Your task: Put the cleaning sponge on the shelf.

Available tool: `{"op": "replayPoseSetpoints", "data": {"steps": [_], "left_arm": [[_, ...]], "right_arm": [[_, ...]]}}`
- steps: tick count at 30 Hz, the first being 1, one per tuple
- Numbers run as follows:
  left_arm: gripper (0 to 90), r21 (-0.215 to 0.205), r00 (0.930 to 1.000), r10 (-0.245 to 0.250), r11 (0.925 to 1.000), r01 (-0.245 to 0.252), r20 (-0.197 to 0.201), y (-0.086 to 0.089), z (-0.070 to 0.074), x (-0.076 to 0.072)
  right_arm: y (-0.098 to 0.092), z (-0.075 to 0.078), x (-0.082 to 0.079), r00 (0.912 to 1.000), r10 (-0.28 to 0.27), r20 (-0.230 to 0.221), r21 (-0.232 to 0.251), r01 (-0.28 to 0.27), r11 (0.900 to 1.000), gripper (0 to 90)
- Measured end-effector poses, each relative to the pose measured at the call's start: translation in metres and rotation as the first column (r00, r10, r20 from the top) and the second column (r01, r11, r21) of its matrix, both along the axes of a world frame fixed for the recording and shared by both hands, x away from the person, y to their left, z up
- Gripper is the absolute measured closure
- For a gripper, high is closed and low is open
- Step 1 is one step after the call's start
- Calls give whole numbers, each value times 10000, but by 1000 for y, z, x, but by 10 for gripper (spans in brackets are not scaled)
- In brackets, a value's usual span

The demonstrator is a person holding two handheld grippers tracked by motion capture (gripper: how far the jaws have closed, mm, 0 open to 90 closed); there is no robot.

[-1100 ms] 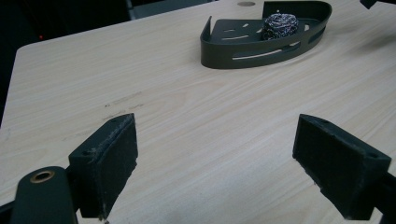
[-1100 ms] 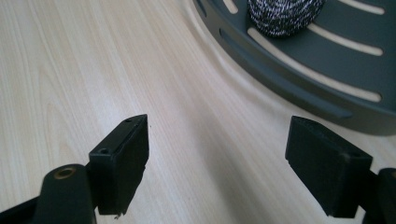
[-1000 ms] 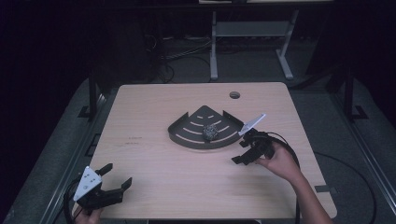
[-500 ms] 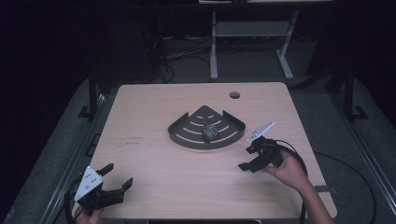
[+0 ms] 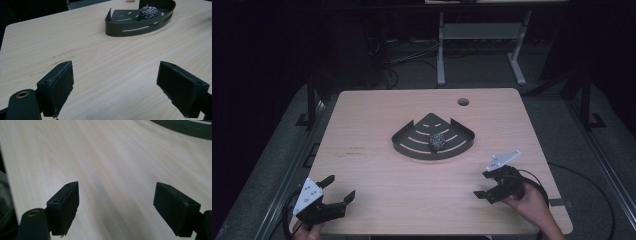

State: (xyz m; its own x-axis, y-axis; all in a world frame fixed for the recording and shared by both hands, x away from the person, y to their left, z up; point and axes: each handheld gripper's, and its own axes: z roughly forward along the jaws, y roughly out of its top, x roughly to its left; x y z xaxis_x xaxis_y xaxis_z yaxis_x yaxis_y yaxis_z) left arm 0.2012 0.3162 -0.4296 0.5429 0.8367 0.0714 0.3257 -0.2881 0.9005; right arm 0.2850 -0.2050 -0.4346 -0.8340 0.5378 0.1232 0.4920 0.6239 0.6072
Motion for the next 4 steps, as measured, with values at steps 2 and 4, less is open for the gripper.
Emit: {"op": "replayPoseSetpoints", "data": {"steps": [2,4], "left_arm": [[133,35,10000,-31,10000,31,0,-1,0,0],[133,45,10000,-28,10000,28,31,-1,1,0]], "right_arm": [[-4,-4,-14,9995,-232,195,328,225,9992,196],[-9,-12,-29,9980,-476,406,995,434,9941,209]]}}
